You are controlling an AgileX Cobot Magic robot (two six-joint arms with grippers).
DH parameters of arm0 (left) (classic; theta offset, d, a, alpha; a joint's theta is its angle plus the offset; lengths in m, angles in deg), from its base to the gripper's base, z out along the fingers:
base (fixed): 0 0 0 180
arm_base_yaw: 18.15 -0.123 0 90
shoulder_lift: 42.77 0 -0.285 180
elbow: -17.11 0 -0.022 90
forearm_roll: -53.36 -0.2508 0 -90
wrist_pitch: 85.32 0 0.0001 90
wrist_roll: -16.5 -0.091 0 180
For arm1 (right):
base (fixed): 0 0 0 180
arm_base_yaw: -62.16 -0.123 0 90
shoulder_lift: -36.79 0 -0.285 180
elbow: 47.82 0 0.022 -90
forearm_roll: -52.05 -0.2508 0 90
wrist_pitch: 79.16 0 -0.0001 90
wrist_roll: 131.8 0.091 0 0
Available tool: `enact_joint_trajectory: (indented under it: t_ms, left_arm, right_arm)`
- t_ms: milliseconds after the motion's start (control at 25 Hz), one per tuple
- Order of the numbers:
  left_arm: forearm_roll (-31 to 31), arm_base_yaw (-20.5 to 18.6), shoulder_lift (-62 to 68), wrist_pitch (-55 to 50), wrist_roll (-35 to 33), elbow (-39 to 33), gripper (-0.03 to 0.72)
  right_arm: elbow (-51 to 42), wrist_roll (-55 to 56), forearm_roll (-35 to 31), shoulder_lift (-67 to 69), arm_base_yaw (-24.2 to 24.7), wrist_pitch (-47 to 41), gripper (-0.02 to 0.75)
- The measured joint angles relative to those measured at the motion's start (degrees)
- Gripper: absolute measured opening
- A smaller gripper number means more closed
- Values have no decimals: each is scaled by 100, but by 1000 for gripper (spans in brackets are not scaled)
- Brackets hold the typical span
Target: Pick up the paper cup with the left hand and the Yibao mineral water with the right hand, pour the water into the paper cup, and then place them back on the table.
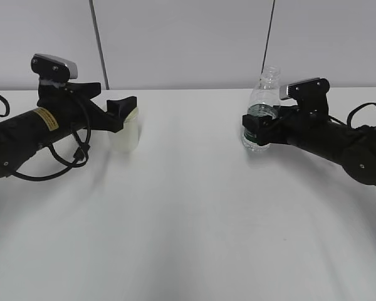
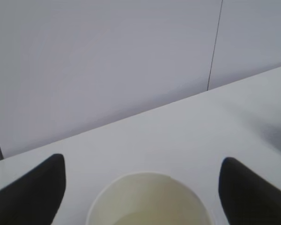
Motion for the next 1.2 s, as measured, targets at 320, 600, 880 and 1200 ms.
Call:
enact_joint_trajectory:
  t_ms: [320, 600, 880, 1200]
  left_arm:
    - [0, 0, -126, 0, 66, -52, 601]
    - [-6, 0, -126, 0, 133, -52, 593]
    - [-16, 0, -146, 0, 189, -52, 592]
    - [-104, 0, -333, -225, 240, -52, 592]
  right_arm:
    - [0, 61, 47, -139, 0, -22, 647]
    - [0, 136, 60, -423, 0, -82, 647]
    - [0, 304, 78, -733, 0, -203, 647]
    - [0, 496, 87, -1017, 0, -325, 647]
